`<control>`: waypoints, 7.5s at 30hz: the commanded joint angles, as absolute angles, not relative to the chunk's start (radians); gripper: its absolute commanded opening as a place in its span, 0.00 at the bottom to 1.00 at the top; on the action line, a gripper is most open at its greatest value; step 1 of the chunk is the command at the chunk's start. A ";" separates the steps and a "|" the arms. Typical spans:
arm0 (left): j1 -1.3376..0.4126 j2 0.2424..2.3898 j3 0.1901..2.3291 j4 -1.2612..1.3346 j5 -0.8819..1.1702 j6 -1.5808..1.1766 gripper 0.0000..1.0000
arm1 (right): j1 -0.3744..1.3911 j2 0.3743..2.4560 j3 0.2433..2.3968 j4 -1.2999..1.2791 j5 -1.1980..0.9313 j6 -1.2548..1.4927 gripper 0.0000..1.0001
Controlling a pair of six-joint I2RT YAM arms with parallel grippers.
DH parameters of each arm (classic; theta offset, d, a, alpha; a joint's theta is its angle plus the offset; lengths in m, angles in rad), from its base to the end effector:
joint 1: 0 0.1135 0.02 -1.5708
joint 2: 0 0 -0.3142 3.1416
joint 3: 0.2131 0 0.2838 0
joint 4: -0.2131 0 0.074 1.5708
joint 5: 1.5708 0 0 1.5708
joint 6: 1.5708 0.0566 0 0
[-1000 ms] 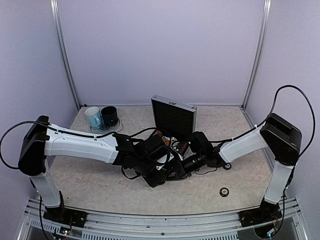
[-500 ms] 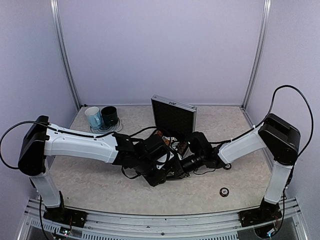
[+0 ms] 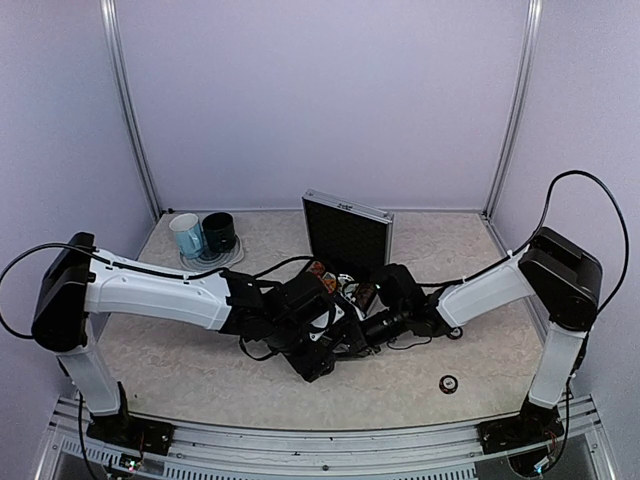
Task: Pack up texas hold em set
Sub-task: Pass from the left arm to the right, then place the poker chips pile in the slot, then pick up the pile of poker chips from the pile of poker chips.
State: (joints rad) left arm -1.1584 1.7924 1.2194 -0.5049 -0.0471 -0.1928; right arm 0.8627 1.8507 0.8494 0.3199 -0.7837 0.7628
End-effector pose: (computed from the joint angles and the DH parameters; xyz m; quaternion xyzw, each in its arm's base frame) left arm 0.1694 -0.3805 0.2051 0.4450 0.8614 -0.1347 0.2046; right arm 0.2269 0.3264 0.1424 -0.2057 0.8251 0.5257 0.0230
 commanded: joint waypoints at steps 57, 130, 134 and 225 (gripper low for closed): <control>-0.857 1.387 0.933 -0.304 0.225 -0.304 0.99 | 0.986 1.904 1.316 -0.469 -0.008 -0.071 0.08; -0.836 1.440 0.972 -0.305 0.225 -0.307 0.99 | 0.420 1.371 0.838 -0.650 -0.035 0.360 0.84; -0.836 1.458 0.982 -0.308 0.231 -0.302 0.99 | 0.388 1.410 0.833 -0.647 -0.038 0.345 0.83; -0.821 1.472 0.979 -0.289 0.285 -0.308 0.99 | 0.518 1.483 0.839 -0.702 0.090 0.452 0.29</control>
State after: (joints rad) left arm -0.8295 1.4807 0.9546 -0.3046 0.2752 -0.3099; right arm 0.4908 1.5192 0.8139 -0.6636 0.0841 0.4210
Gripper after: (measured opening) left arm 0.989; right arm 0.387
